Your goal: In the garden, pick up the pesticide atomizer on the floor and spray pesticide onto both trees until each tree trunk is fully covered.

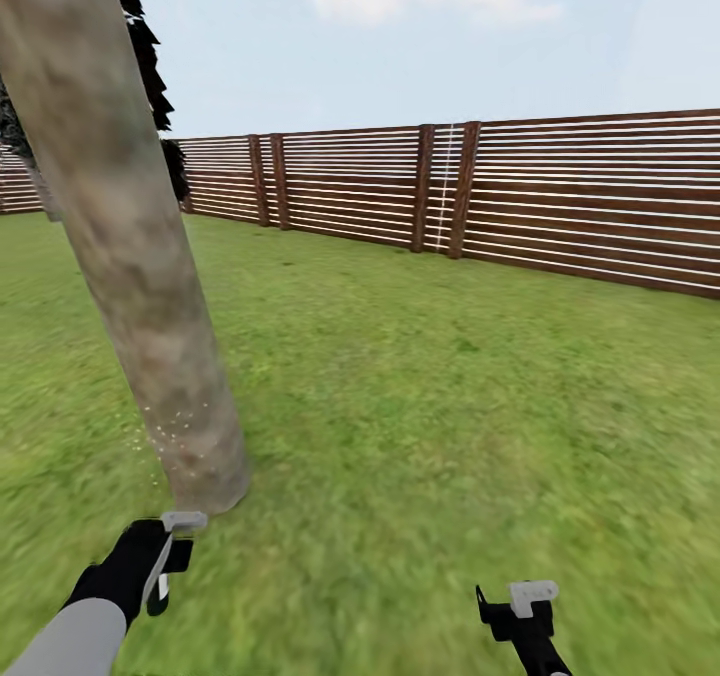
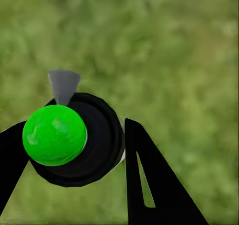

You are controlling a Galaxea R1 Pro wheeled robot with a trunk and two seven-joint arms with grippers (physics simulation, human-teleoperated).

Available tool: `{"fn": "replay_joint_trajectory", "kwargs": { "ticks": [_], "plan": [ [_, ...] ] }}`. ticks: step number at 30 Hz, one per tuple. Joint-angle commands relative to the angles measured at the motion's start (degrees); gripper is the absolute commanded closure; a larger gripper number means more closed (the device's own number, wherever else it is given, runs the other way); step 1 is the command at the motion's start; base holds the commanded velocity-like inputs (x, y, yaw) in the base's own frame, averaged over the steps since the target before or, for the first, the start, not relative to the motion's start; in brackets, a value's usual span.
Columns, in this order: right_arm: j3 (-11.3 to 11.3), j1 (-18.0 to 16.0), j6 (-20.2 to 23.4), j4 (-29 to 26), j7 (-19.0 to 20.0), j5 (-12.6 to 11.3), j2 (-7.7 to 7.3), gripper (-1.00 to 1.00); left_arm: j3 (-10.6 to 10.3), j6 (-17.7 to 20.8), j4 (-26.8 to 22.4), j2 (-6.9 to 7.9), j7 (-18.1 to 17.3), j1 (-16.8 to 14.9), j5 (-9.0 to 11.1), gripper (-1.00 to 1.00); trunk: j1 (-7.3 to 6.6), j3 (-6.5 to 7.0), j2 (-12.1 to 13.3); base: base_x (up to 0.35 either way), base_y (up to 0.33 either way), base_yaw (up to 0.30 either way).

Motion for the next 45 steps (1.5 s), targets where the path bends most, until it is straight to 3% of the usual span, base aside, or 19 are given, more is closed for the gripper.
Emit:
{"fn": "replay_joint_trajectory", "kwargs": {
  "ticks": [1, 7, 16, 19, 21, 27, 38, 45],
  "plan": [
    [-0.02, -0.03, -0.13, 0.04, -0.45, 0.6, 0.0, -1.0, 0.15, 0.06, 0.34, -0.07, -0.21, 0.14, -0.37, 1.0, -0.01, -0.05, -0.02, 0.009, -0.009, 0.177],
    [-0.02, -0.03, -0.11, 0.04, -0.37, 0.6, 0.02, -1.0, 0.27, 0.54, 0.79, 0.17, -0.52, 1.39, -0.22, 1.0, -0.01, -0.05, -0.02, 0.119, -0.002, 0.249],
    [-0.02, -0.03, -0.14, 0.13, -0.36, 0.69, -0.18, -1.0, 0.45, 0.21, 0.7, 0.21, -0.14, 2.05, 0.25, 1.0, -0.01, -0.05, -0.02, 0.294, -0.082, 0.022],
    [-0.02, -0.03, -0.17, 0.08, -0.36, 0.69, -0.11, -1.0, 3.34, 0.12, 0.0, 0.45, -0.05, 2.04, 2.8, 1.0, -0.01, -0.05, -0.02, 0.04, -0.257, 0.0],
    [-0.02, -0.03, -0.19, 0.05, -0.36, 0.67, -0.03, -1.0, 4.49, -0.05, 0.09, 0.58, 0.02, 2.08, 3.1, 1.0, -0.01, -0.05, -0.02, -0.117, -0.258, 0.0],
    [-0.02, -0.03, -0.16, 0.04, -0.36, 0.68, 0.14, -1.0, 4.25, -0.18, 0.45, -0.18, 0.03, 2.09, 3.13, 1.0, -0.01, -0.05, -0.02, -0.046, -0.259, 0.023],
    [0.01, -0.03, -0.18, 0.08, -0.36, 0.69, 0.17, -1.0, 4.33, -0.27, 0.53, -0.24, -0.05, 2.09, 3.18, 1.0, -0.01, -0.05, -0.02, 0.189, -0.225, 0.258],
    [0.01, -0.03, -0.19, 0.08, -0.36, 0.69, 0.17, -1.0, 4.33, -0.27, 0.61, -0.41, -0.05, 2.09, 3.31, 1.0, -0.01, -0.05, -0.02, 0.063, -0.252, 0.026]
  ]
}}
